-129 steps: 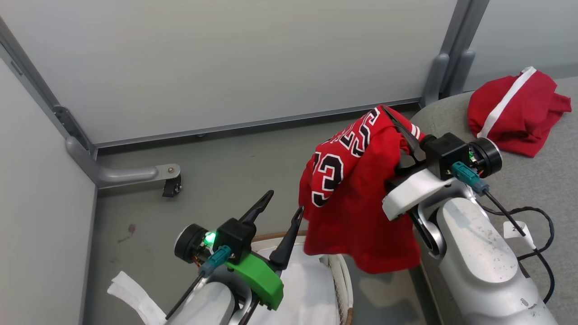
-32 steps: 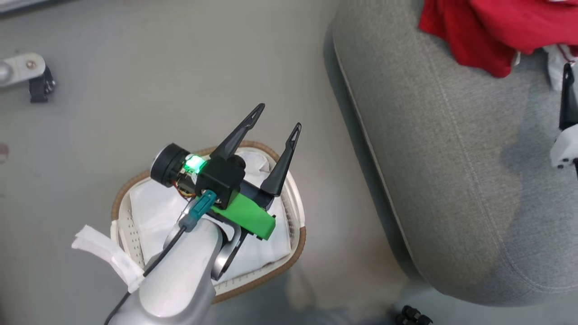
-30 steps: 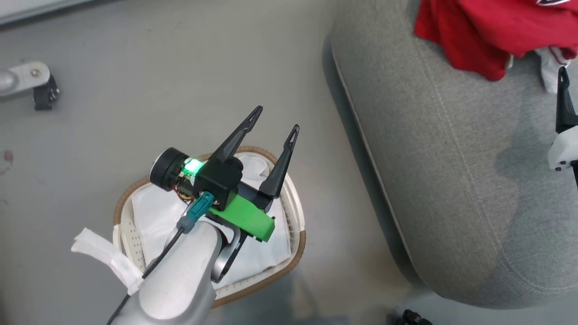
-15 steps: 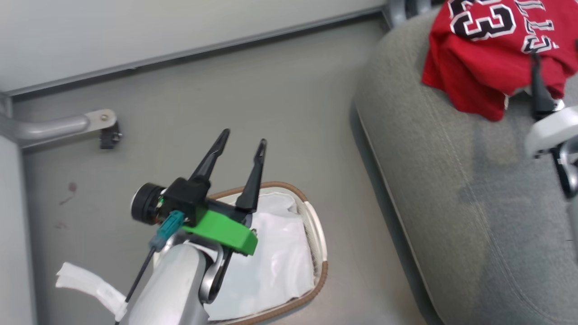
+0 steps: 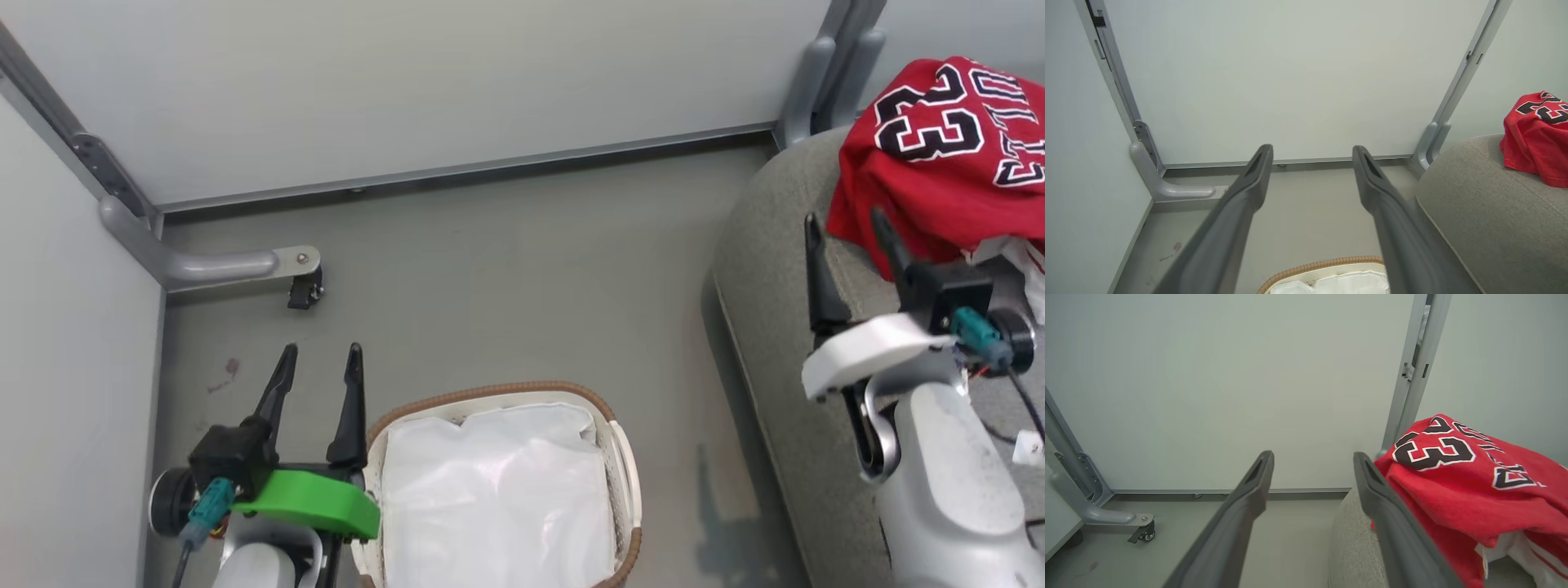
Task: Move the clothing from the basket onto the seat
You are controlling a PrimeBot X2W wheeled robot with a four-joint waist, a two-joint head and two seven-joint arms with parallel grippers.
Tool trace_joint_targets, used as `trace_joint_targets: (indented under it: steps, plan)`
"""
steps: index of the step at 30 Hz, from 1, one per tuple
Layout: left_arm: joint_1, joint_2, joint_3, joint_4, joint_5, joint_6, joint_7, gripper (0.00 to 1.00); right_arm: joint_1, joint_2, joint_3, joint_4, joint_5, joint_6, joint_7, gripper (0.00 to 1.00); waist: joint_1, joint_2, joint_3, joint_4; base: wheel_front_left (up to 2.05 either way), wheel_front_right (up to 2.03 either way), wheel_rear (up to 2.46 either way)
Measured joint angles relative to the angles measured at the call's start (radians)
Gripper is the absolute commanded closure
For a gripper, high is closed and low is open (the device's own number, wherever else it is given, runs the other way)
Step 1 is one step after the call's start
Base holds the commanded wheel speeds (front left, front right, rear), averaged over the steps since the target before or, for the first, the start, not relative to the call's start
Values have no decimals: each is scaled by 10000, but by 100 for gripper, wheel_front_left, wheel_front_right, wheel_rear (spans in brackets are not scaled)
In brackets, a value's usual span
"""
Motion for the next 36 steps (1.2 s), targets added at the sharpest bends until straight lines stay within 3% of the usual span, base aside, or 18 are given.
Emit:
trace_joint_targets:
  steps: [13, 33, 34, 36]
  plan:
    - [1637, -17, 616, -330, -284, 59, 0, 0, 3026, 198, 516, -1135, 842, 0, -2, 0, 0, 0, -913, 358, 0, 0, 0]
    - [1666, -21, 493, 33, -366, 71, 0, 0, 3196, 198, 598, -1091, 848, 0, -2, 0, 0, 1, -1019, 372, 0, 0, 0]
    - [1688, -23, 495, 113, -366, 69, 0, 100, 3209, 211, 596, -1034, 848, 2, 0, 100, 0, 1, -1019, 374, 0, 0, 0]
    - [1736, -35, 491, 276, -370, 69, 0, 100, 3294, 257, 598, -872, 848, 2, 4, 100, 0, 1, -1019, 374, 0, 0, 0]
